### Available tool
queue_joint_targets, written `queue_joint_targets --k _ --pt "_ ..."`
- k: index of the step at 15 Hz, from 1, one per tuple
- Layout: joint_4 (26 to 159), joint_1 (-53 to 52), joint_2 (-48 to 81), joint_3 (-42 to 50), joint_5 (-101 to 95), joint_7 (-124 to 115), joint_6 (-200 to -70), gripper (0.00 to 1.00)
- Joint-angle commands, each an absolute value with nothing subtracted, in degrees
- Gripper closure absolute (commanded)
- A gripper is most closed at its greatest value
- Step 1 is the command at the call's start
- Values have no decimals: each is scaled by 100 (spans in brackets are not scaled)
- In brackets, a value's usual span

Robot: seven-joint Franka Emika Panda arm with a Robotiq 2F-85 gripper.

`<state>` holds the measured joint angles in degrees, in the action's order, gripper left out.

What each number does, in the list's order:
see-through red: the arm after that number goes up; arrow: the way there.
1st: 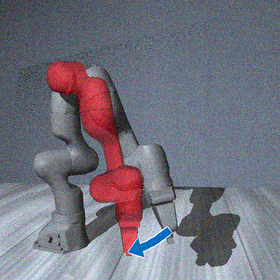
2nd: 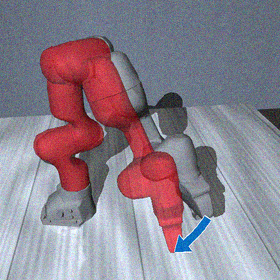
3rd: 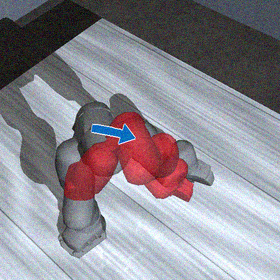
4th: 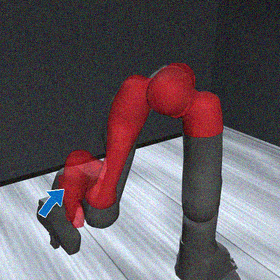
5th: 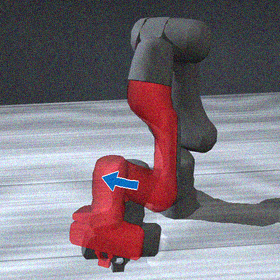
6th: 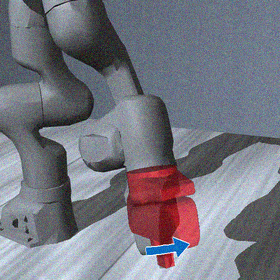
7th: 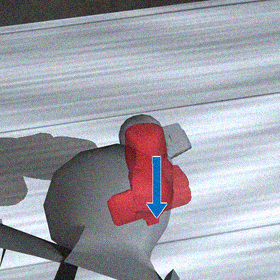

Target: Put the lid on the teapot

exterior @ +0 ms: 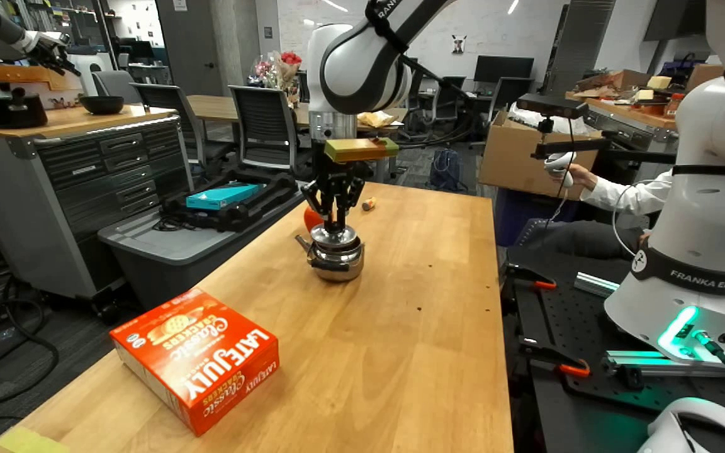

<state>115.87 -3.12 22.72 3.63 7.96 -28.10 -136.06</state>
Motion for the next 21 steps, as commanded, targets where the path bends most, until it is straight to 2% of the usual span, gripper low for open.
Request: queue_joint_targets --k 1,21 --pt "11520 -363 2272 442 677 -2922 -13543 93" --pt "11456 -295 2479 486 743 -2798 -13534 93"
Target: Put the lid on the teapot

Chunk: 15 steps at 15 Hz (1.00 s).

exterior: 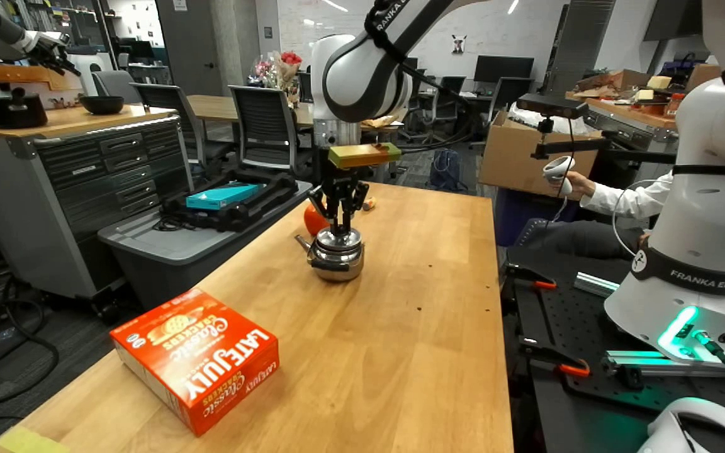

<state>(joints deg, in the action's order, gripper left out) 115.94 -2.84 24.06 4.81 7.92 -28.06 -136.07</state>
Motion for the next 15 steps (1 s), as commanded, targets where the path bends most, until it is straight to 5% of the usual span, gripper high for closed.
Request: queue_joint_targets --k 1,15 --pt "11465 -302 2474 480 742 -2797 -13536 93" --pt "11449 -325 2516 486 718 -2827 -13582 93"
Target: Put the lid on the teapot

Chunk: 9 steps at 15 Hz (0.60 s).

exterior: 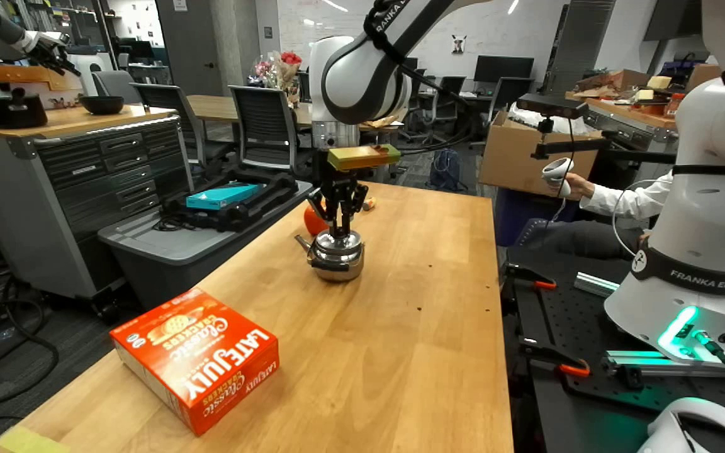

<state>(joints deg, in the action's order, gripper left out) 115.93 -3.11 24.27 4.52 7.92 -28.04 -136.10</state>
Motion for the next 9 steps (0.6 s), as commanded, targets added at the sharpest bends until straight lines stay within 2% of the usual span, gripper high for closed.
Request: queue_joint_targets --k 1,9 --pt "11448 -318 2514 481 735 -2818 -13588 93" --pt "11474 -291 2457 447 812 -2774 -13622 93"
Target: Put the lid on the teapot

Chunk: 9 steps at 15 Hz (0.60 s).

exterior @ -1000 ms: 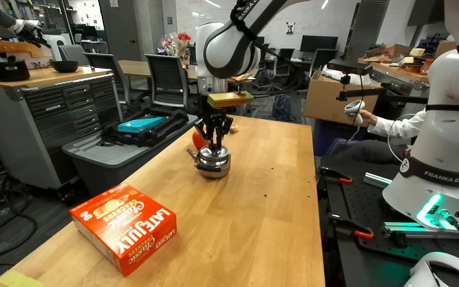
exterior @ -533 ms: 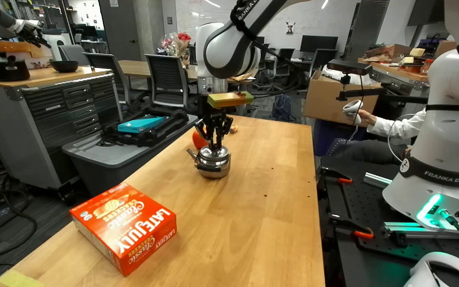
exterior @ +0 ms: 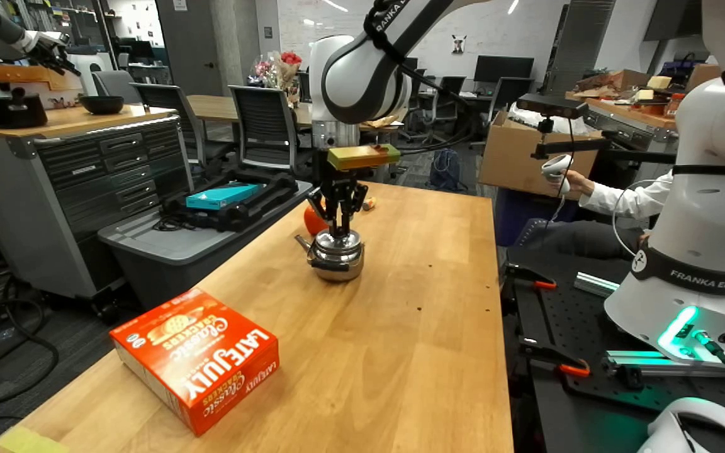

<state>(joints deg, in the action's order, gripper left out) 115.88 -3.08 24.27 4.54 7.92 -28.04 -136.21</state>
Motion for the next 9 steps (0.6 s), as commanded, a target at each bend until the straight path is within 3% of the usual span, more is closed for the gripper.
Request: queue_joint_targets --k 1,9 --pt "11477 -287 2452 446 817 -2768 -13630 93" --pt "11430 -251 2496 459 812 -2752 -13591 93"
